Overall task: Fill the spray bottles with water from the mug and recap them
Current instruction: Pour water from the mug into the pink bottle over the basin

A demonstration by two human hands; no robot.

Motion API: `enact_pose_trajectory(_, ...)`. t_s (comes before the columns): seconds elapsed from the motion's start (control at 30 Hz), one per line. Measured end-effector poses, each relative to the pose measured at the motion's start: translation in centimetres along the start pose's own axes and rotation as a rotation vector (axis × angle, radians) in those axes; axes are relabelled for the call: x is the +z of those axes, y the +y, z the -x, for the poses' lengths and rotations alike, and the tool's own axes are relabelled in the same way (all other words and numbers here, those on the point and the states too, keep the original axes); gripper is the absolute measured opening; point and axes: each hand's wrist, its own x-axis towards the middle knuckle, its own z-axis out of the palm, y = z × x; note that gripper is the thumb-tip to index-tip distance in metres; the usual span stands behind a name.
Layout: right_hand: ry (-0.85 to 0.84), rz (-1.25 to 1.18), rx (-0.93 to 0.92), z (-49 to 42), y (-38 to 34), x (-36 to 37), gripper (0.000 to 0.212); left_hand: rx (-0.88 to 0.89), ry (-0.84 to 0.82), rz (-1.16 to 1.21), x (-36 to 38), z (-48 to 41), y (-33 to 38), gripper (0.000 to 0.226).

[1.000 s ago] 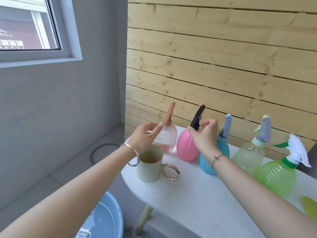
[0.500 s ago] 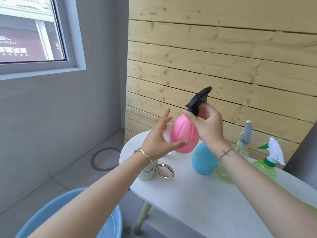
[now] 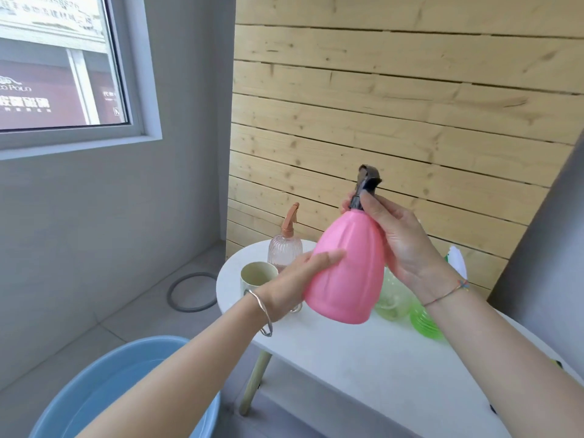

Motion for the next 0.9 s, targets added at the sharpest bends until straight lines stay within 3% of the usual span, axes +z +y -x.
enact_pose_trajectory(0.1,-0.02,-0.132,0.042,0.9,-0.3,0.0,0.029,-0.118,-0.096,0.155,0.5,0.7,0.7,0.067)
enact_pose_trajectory(0.27,0.13,-0.065,-0.06,1.4,-0.3,0.3,0.034,0.125,0.115,-0.198,1.8,1.2,2.2,0.067)
enact_pose_trajectory(0.33,0.111,-0.061,-0.047,1.5,-0.4,0.5,0.031,0.141,0.126,-0.157,1.7,1.0,2.2,0.064)
enact_pose_trajectory(0.43,0.031,-0.101,0.011,1.7,-0.9,0.5,0.034,-0.019,0.11,0.25,1.9,1.3,2.5,0.022)
enact_pose_trajectory(0.47,0.032,-0.098,0.006,1.8,-0.9,0.6,0.034,-0.052,0.096,0.276,2.1,1.4,2.9,0.016)
enact_pose_trajectory(0.53,0.092,-0.056,-0.036,2.0,-0.4,0.7,0.033,-0.066,0.127,0.196,2.6,1.3,3.2,0.03)
enact_pose_trajectory(0.6,0.155,-0.026,-0.075,2.1,0.0,0.8,0.032,-0.009,0.17,0.039,3.1,1.4,3.2,0.012)
enact_pose_trajectory(0.63,0.171,-0.023,-0.077,2.1,0.2,0.9,0.031,0.027,0.174,-0.032,3.1,1.3,3.1,0.012)
enact_pose_trajectory(0.7,0.161,-0.031,-0.051,2.1,0.2,0.8,0.032,0.079,0.181,-0.094,2.7,1.1,3.0,0.036)
enact_pose_trajectory(0.8,0.093,-0.07,-0.014,2.0,0.0,0.5,0.038,0.009,0.092,0.043,2.2,1.0,2.8,0.014)
enact_pose_trajectory(0.87,0.091,-0.062,-0.016,2.1,0.1,0.4,0.038,0.021,0.086,0.054,2.5,0.8,2.7,0.048)
enact_pose_trajectory(0.9,0.115,-0.055,-0.022,2.2,0.3,0.4,0.037,0.023,0.132,-0.012,2.7,0.8,2.7,0.053)
